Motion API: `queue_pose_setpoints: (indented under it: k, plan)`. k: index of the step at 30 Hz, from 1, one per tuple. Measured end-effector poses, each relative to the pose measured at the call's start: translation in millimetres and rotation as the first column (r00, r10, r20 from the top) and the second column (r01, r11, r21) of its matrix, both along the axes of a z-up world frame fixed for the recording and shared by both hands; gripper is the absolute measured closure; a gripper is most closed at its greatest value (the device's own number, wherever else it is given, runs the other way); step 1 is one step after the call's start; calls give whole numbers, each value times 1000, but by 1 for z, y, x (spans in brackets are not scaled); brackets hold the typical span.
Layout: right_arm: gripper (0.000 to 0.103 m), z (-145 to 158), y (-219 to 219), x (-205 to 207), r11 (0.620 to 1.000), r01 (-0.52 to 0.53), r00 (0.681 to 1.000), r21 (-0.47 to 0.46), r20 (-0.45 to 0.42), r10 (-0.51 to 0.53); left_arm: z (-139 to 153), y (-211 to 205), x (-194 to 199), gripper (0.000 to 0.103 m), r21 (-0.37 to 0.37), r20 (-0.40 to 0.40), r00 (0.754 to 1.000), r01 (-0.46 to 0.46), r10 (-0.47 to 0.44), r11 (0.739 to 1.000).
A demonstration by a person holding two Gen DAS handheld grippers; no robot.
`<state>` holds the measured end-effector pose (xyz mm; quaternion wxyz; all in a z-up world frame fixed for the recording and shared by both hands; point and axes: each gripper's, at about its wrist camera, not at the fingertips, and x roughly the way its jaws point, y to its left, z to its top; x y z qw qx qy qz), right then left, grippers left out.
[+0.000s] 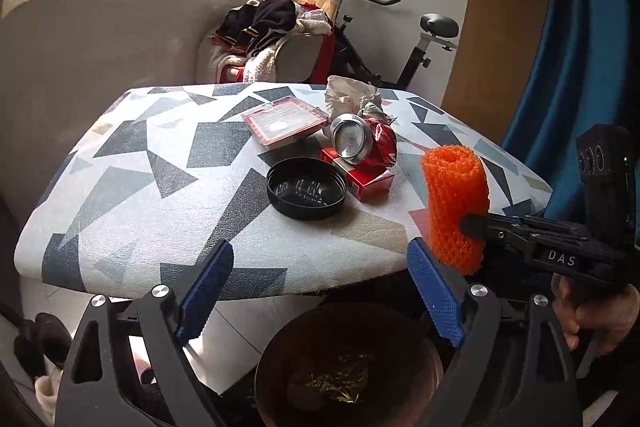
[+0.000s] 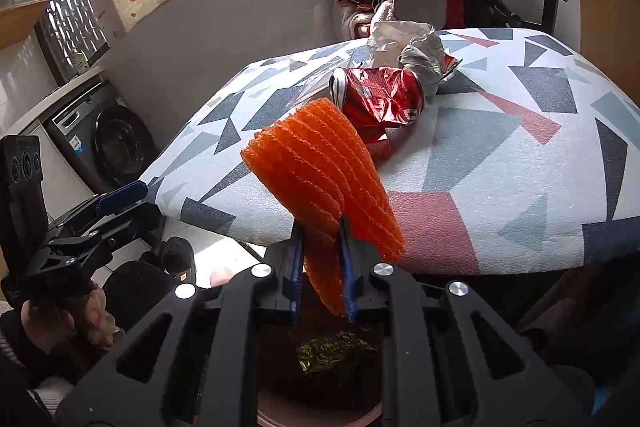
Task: Collect trash
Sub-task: 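Carry both items to the brown bin and release them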
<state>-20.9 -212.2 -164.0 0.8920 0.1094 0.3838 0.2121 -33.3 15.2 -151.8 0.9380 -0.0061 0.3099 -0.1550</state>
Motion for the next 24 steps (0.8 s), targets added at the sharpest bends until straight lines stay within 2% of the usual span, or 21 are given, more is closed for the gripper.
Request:
queue_pose_setpoints:
  k: [4,12,21,24]
  plan:
    - [83,-14,16,-6,998,-57,997,-20,-44,56,10,12,2,9,16,24,998,-53,52,998]
    - [83,-42,44,-15,982,-159,978,-101,-149,143,9,29,8,8,13,6,992,-124,124,992]
    - [81,-50,52,-14,973,-182,971,-142,-183,154,7,34,8,7,19,-5,990,-139,139,990]
    - [75,-54,55,-14,970,-182,970,-161,-194,149,5,35,9,7,17,-14,989,-146,146,989]
